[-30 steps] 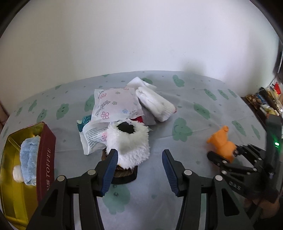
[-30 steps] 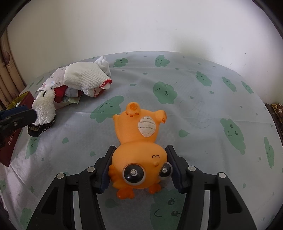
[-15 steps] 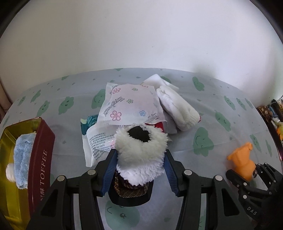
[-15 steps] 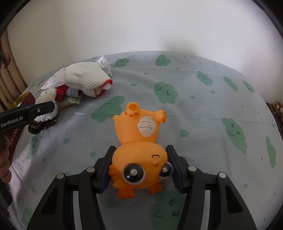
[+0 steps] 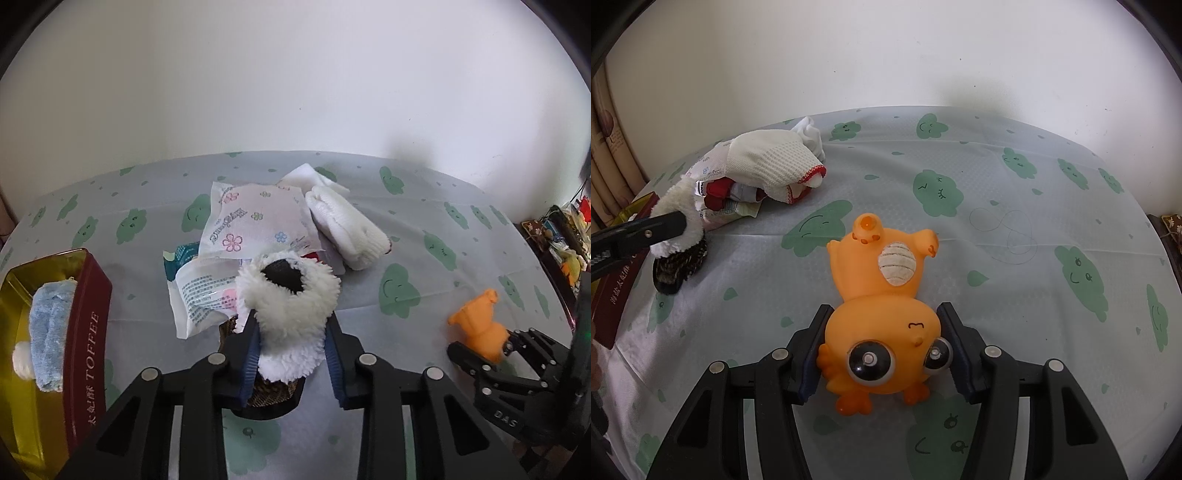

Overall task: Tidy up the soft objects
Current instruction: 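Carry the white slipper into the tin and open the left gripper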

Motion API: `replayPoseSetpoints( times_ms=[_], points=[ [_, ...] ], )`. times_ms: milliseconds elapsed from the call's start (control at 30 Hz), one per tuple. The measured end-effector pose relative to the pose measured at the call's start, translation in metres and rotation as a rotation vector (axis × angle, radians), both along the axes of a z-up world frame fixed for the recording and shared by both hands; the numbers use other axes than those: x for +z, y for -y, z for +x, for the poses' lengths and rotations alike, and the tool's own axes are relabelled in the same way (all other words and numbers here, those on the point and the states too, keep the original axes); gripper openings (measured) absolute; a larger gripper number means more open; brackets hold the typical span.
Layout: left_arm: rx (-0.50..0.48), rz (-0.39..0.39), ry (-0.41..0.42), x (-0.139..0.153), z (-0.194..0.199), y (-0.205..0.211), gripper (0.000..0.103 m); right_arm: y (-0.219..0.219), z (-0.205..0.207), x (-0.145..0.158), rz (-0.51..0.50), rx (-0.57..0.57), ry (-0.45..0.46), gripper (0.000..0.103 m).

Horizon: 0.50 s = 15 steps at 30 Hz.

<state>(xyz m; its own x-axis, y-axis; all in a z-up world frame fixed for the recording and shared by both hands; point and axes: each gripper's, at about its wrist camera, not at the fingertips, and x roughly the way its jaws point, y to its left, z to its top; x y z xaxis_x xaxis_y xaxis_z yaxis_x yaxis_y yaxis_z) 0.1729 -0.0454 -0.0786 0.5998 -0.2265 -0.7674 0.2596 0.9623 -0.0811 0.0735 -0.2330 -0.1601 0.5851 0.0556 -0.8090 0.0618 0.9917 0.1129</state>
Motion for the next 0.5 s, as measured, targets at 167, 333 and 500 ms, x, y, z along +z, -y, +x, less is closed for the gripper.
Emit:
replayPoseSetpoints(
  times_ms=[167,333,500],
  points=[
    [0.004,-0.030,0.002,0.012,-0.010,-0.006,0.032,0.000,0.000,0.000,-0.003,0.000,0.000,0.054],
    [0.028,-0.030,0.011,0.025,-0.018,-0.020,0.032,-0.002,0.000,0.000,-0.006,0.001,-0.001,0.054],
    [0.072,-0.031,0.012,0.035,-0.024,-0.040,0.032,-0.001,0.000,0.000,-0.005,0.001,0.000,0.054]
  ],
)
